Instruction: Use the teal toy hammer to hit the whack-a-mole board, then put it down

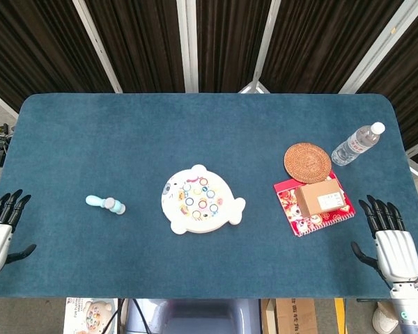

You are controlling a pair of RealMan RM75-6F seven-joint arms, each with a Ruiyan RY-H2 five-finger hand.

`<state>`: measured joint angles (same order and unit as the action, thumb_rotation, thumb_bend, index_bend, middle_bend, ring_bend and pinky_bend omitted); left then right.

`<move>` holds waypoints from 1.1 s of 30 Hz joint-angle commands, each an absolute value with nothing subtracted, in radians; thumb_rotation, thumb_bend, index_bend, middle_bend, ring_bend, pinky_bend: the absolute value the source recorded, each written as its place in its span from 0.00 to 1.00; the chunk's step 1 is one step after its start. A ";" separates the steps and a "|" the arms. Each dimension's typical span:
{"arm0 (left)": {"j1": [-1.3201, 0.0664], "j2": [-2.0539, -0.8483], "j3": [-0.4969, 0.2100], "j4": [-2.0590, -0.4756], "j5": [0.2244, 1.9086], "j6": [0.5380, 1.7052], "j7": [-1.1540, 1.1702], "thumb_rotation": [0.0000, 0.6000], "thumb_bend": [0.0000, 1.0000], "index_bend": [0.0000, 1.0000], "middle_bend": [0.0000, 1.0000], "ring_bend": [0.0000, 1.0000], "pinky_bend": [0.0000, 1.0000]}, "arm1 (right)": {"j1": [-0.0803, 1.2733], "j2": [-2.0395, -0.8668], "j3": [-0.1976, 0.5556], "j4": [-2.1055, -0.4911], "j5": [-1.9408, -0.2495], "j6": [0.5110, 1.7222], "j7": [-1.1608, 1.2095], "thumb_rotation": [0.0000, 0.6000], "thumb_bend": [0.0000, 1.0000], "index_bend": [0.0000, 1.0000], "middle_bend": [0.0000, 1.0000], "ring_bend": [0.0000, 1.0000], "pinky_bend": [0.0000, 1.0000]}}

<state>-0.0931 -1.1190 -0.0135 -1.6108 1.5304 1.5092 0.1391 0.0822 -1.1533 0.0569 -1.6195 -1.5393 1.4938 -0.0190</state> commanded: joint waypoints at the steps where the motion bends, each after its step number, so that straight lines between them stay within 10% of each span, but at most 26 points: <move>1: -0.094 -1.117 -0.013 -1.615 1.532 1.506 0.141 1.00 0.01 0.00 0.00 0.00 0.04 | 0.083 -1.153 0.054 -1.617 -1.541 1.491 -0.019 1.00 0.30 0.00 0.00 0.00 0.00; 33: -0.462 -1.265 -0.124 -1.526 1.374 1.022 0.398 1.00 0.31 0.43 0.22 0.12 0.25 | 0.087 -1.154 0.059 -1.623 -1.527 1.481 0.020 1.00 0.30 0.00 0.00 0.00 0.00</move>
<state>-0.4455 -1.2462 -0.1251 -1.5420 1.3853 1.0399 0.3826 0.0866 -1.1537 0.0590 -1.6230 -1.5275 1.4814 0.0192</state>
